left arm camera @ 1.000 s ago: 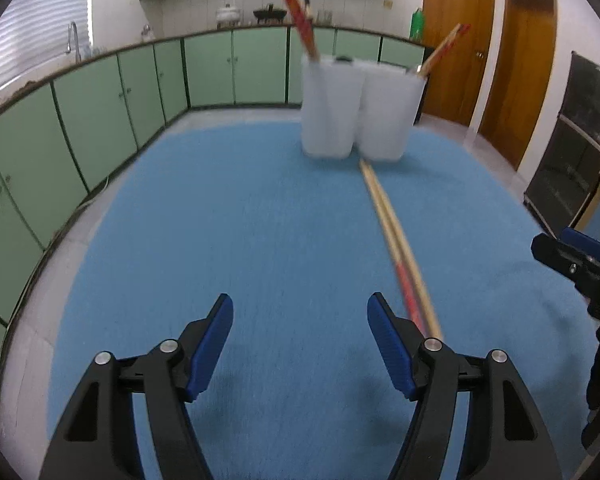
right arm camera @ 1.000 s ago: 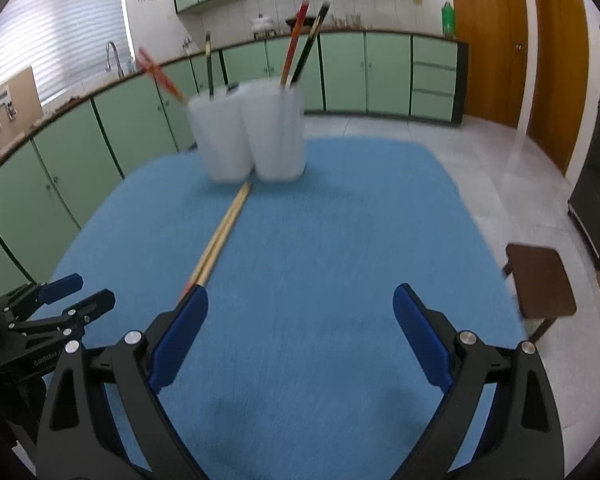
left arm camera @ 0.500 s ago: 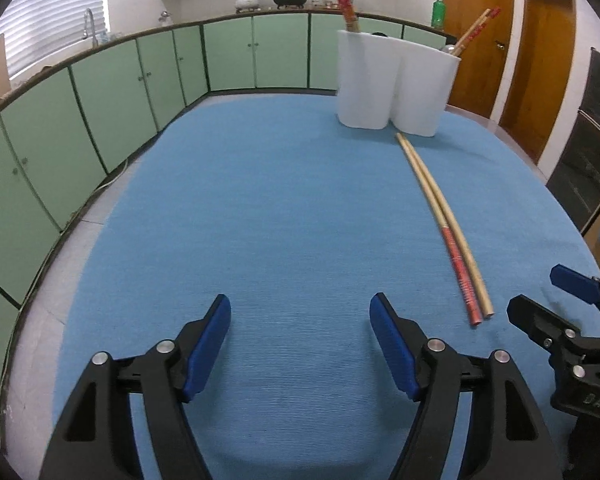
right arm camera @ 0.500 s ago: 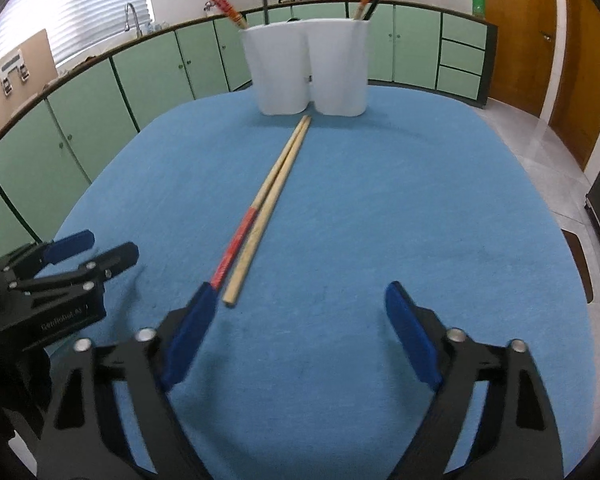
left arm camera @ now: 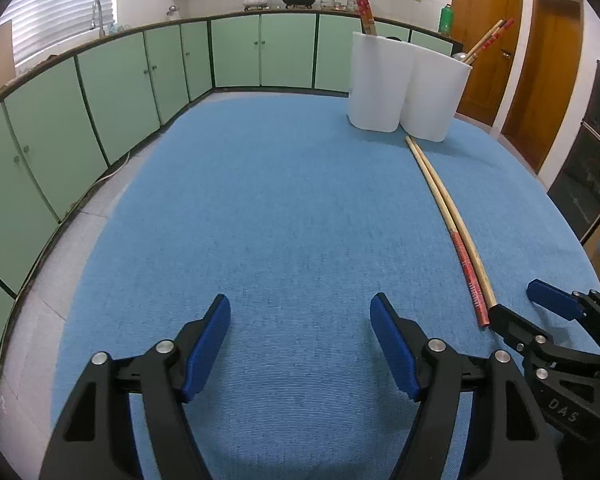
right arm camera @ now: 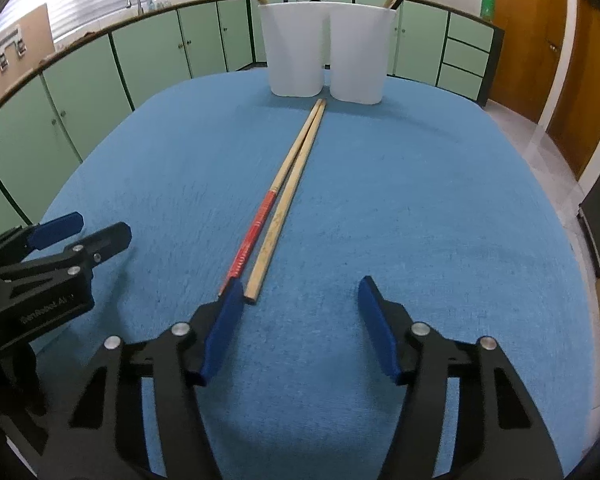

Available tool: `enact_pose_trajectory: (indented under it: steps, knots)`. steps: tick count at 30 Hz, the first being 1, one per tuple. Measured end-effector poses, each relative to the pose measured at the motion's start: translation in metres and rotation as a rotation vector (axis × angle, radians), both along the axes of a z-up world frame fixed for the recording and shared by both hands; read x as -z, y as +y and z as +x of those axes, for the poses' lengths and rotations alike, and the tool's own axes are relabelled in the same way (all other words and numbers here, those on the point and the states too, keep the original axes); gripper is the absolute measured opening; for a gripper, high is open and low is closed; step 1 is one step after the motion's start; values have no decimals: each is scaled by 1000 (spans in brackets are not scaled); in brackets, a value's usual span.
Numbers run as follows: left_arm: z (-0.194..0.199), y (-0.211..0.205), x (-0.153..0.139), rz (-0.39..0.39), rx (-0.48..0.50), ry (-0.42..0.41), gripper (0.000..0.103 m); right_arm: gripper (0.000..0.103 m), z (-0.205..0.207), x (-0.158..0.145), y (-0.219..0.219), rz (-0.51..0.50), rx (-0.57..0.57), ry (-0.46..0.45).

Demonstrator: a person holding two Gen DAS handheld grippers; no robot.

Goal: Organize utensils
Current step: 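Lower the right gripper onto the plain wooden chopstick and close on it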

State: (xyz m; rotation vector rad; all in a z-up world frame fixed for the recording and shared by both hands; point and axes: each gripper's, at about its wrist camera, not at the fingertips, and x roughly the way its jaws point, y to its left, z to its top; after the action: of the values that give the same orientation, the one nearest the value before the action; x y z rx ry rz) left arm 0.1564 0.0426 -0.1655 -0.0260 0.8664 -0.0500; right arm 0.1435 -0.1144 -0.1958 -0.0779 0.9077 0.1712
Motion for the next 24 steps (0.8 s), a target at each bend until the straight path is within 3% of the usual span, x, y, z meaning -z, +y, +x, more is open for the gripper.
enact_pose_trajectory:
  steps: [9,16,24]
  knots:
    - [1,-3,1,9,2,0,72,8,-4,-2,0,25,-39,3]
    - [-1,-7,2,24,9,3,72,8,-7,-3,-13,104,-37,17]
    - [-1,-9,2,32,15,6,72,7,-4,-2,-9,107,-45,20]
